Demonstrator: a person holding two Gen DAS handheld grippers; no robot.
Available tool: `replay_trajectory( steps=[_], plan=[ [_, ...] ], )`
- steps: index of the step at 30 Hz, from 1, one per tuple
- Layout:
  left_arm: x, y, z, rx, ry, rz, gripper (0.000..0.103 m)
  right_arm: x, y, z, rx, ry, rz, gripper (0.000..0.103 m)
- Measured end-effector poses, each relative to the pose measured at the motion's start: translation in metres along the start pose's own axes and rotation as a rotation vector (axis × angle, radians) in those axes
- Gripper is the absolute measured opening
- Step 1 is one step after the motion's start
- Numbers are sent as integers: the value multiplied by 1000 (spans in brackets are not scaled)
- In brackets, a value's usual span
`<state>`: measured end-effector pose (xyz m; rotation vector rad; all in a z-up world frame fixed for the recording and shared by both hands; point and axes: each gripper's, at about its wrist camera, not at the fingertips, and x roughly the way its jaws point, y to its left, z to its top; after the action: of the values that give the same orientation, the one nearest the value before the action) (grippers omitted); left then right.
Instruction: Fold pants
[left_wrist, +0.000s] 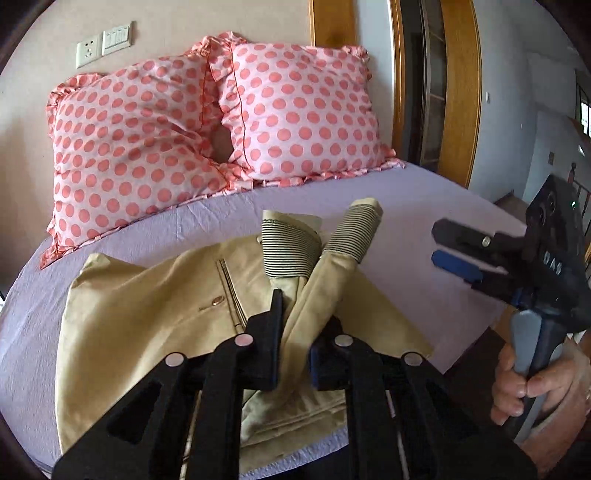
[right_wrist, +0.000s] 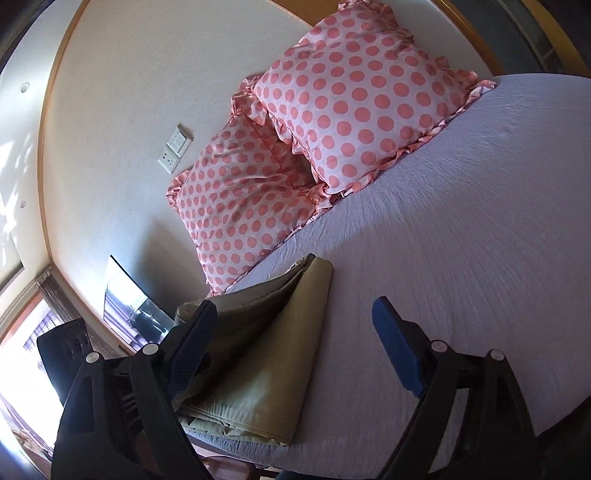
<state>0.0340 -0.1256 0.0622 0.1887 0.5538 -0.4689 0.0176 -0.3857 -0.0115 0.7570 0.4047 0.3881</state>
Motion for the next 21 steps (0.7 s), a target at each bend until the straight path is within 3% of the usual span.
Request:
replay_trajectory(
  steps=[2,4,7,8,10,12,14,16,19,21],
  plan=[
    [-2,-15,3,50,-19,1,11,2,2,2,14,6,16,88],
    [11,-34,-11,125,37,3,12,6,3,4,22,19,20,88],
    [29,-36,-34,127,121,-26,21,18,5,6,32,84,20,88],
    [25,-33,-35,114,111,-52,26,26,5,7,33,120,22,88],
    [7,-24,-34,72,88,-178,62,41,7,7,23,196,13,88],
    [-16,-8,-34,28,66,-316,68,60,9,8,-5,272,-19,88],
    [-32,20,-31,-44,59,-353,68,75,11,9,-38,322,-54,86],
    [-42,64,-28,-156,50,-294,71,89,11,9,-57,362,-72,73],
    [-39,144,-26,-345,77,-118,71,105,10,9,-64,414,-94,66],
    [-29,192,-30,-473,119,-64,70,113,11,9,-82,429,-120,63]
  ],
)
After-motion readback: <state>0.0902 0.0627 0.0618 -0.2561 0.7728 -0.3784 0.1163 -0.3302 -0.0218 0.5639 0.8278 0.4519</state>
